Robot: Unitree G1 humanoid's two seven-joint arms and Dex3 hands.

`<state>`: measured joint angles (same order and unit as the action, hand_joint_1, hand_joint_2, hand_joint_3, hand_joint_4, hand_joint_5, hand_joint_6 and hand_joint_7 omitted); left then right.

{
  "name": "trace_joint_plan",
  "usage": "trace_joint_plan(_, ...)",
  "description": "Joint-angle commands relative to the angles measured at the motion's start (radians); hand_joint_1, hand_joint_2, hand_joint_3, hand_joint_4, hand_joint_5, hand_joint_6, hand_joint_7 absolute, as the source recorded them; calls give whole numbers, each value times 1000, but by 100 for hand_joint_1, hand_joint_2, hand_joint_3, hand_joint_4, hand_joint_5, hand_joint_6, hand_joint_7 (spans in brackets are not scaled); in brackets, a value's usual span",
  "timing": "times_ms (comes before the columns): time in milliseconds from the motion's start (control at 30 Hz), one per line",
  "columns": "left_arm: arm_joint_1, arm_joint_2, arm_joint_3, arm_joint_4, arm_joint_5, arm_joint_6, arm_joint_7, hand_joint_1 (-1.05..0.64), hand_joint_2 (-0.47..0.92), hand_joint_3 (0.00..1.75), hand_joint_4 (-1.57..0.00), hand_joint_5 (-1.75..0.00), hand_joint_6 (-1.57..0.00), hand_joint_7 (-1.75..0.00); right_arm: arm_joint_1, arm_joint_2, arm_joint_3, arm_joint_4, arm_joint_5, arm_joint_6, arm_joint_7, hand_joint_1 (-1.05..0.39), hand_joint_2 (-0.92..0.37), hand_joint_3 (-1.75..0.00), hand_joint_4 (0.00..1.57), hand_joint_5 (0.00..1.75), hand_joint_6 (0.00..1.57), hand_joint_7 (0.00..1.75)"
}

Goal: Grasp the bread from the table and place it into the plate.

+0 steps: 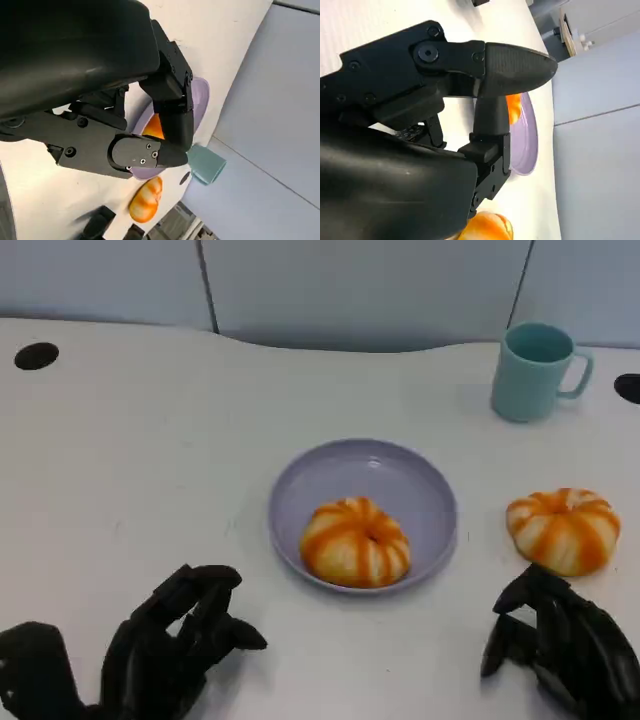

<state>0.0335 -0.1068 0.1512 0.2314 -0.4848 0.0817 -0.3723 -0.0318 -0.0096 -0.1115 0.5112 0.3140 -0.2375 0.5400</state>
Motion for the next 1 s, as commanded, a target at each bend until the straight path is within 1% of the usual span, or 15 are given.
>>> trace_joint_plan(33,-37,4,7,79,40,-103,-24,-44,90,28,-71,-160,-67,-122,-13,-26,-28,39,10,-13,15,-46,-92,-57,72,175,42,174)
trace_joint_plan(200,-60,8,9,112,58,-137,-16,-46,91,28,-72,-162,-65,-124,-30,-32,-39,62,10,-9,28,-44,-92,-59,71,175,42,174)
trace_joint_plan(267,-73,15,12,136,60,-156,-35,-46,91,28,-71,-163,-64,-125,-34,-35,-40,68,8,-11,31,-43,-92,-59,71,175,42,174)
trace_joint_plan(367,-91,13,24,162,50,-161,-49,-47,88,27,-71,-166,-67,-125,-36,-38,-41,75,5,-16,32,-44,-92,-60,70,175,41,174)
trace_joint_plan(500,-94,9,25,165,60,-171,-47,-47,85,31,-69,-168,-68,-123,-41,-39,-46,87,11,-23,44,-44,-92,-60,70,175,40,175)
trace_joint_plan(767,-93,8,25,167,65,-179,-50,-46,84,35,-66,-168,-66,-125,-47,-39,-50,102,11,-33,53,-44,-92,-61,70,175,40,175)
trace_joint_plan(867,-112,14,34,194,70,-205,-53,-44,83,40,-67,-167,-65,-125,-44,-36,-46,74,7,14,22,-44,-92,-61,70,175,41,175)
trace_joint_plan(1000,-117,17,30,212,80,-228,-61,-45,80,46,-67,-168,-65,-125,-41,-40,-42,66,-6,6,12,-44,-92,-62,70,175,41,174)
